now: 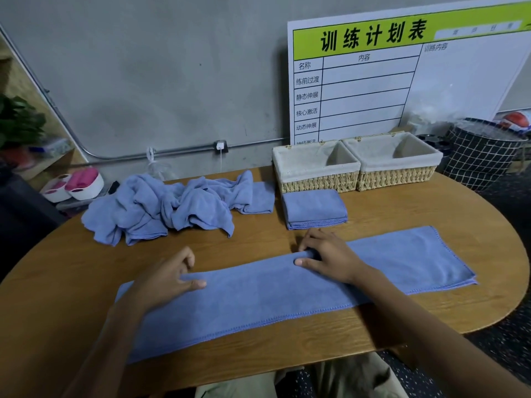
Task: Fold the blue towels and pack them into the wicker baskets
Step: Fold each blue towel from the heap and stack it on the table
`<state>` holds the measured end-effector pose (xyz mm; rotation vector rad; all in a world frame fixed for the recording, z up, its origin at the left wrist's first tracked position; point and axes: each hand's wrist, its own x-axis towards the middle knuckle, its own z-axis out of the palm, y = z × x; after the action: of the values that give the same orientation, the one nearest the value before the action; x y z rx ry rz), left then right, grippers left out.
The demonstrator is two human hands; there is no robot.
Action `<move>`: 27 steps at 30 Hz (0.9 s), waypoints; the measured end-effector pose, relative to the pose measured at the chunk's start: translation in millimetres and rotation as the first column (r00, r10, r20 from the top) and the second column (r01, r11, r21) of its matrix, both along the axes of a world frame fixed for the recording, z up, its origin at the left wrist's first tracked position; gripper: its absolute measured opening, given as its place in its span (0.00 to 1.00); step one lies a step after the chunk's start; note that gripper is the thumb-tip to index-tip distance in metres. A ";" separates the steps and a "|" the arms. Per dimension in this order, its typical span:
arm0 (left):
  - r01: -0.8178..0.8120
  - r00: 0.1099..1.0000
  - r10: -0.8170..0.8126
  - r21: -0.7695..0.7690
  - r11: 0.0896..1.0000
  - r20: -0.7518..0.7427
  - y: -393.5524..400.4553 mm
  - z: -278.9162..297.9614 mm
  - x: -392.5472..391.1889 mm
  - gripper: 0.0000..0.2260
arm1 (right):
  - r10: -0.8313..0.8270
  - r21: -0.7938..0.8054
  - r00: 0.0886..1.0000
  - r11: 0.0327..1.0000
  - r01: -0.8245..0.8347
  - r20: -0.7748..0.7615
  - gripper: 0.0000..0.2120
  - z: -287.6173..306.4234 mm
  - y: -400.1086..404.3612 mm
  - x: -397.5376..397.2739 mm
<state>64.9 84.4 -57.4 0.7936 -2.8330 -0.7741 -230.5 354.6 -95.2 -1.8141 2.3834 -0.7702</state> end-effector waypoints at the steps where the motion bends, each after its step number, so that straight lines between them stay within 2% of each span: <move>1: -0.038 0.999 0.038 -0.051 0.998 -0.014 -1.6 1.9 0.0 0.18 | -0.004 -0.011 1.000 1.000 0.004 0.003 0.17 0.2 0.4 -0.4; 3: -0.099 0.994 0.088 -0.177 0.979 -0.070 -6.6 -1.7 1.4 0.18 | -0.027 -0.041 1.000 0.999 0.027 -0.004 0.14 0.8 1.7 -0.9; 5: -0.100 0.989 0.066 -0.277 0.956 -0.130 -9.4 -13.3 3.5 0.20 | -0.066 -0.074 0.998 0.995 0.065 -0.010 0.10 0.3 2.8 -0.5; 10: -0.157 0.968 0.069 -0.371 0.915 -0.240 -15.2 -34.6 3.8 0.27 | -0.139 -0.090 0.990 0.986 0.137 -0.008 0.07 0.5 2.8 -3.6; 12: -0.201 0.964 0.081 -0.493 0.847 -0.255 -14.3 -34.2 -1.3 0.23 | -0.138 -0.128 0.990 0.983 0.134 -0.023 0.06 4.3 -1.3 -3.8; 14: -0.290 0.943 0.135 -0.551 0.782 -0.305 -4.1 -34.4 -8.5 0.14 | -0.187 -0.187 0.975 0.969 0.163 -0.119 0.04 8.8 -7.9 -5.1; 17: -0.285 0.949 0.182 -0.454 0.844 -0.258 12.0 -43.3 -14.2 0.06 | -0.277 -0.219 0.909 0.952 0.215 -0.311 0.05 6.9 -16.7 -4.5; 19: -0.325 0.935 0.237 -0.376 0.868 -0.263 6.5 -49.0 -9.1 0.05 | -0.229 -0.196 0.908 0.966 0.167 -0.352 0.03 -1.3 -13.1 -0.2; 22: -0.360 0.923 0.269 -0.367 0.858 -0.277 -14.1 -51.7 0.9 0.08 | -0.170 -0.103 0.952 0.984 0.148 -0.255 0.14 -9.9 5.0 -1.7; 27: -0.265 0.947 0.147 -0.436 0.860 -0.285 -13.5 -37.2 8.8 0.19 | -0.189 0.046 0.964 0.979 0.200 -0.187 0.25 -7.4 36.4 -22.8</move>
<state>73.7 70.9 -94.7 0.8341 -2.4953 -0.1215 -253.2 391.0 -102.6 -1.7129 2.7000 -0.5546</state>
